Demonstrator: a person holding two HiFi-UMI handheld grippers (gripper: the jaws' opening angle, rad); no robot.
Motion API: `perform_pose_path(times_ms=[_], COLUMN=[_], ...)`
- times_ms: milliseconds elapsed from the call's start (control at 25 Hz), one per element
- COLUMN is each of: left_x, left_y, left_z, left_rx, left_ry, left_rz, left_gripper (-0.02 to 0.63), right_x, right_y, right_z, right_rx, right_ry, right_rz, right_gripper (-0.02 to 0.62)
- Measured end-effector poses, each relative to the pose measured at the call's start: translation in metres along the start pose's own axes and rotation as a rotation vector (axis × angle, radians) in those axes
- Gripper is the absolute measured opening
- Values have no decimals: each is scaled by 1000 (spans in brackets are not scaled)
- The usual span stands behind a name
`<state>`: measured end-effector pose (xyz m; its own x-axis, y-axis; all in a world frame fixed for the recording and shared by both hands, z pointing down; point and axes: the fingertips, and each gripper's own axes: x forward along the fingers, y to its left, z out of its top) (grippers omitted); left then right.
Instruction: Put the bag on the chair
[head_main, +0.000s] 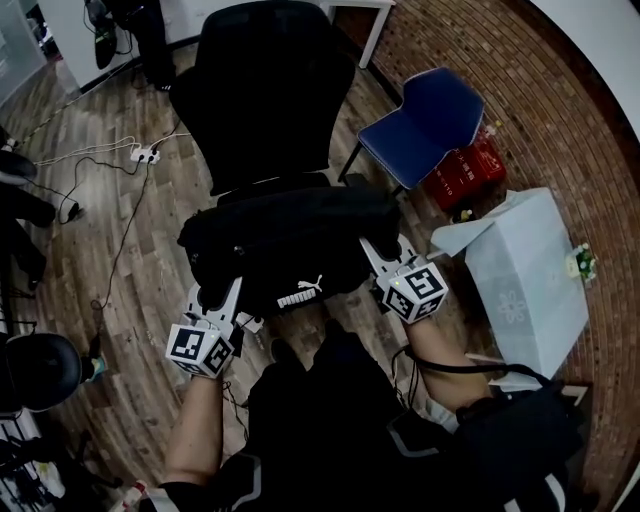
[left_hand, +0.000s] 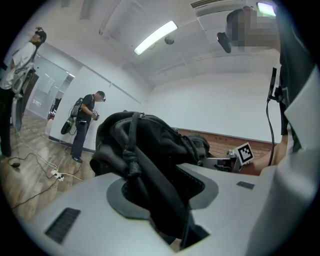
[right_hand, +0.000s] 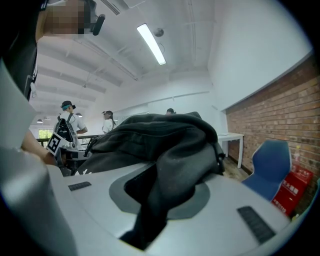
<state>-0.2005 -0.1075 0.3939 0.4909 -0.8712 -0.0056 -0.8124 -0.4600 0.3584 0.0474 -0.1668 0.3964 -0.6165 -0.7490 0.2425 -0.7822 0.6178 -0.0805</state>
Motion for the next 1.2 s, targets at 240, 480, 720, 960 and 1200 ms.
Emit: perform_pose_path(times_ms=[240,480,720,960,1200], left_x=[16,37,62,87,111], left_y=[22,34,55,72,92], left_z=[-24,-51,-80,-106,-127], left_rx=[-15,-59,-68,-99,-133], left_ry=[52,102,169,226,245], left_rz=[38,102,164,212,253], left_gripper=[161,161,161,161,161], right_x=[27,50,83,112,144], right_y=[-15,-39,-64,-89,-111], right_z=[-28,-51,-87,-114,-133], right_rx=[31,55,112,146,168], right_ry=[35,92,140,198,237], right_rz=[8,38,73,111,134], right_gripper=[72,72,72,72,72])
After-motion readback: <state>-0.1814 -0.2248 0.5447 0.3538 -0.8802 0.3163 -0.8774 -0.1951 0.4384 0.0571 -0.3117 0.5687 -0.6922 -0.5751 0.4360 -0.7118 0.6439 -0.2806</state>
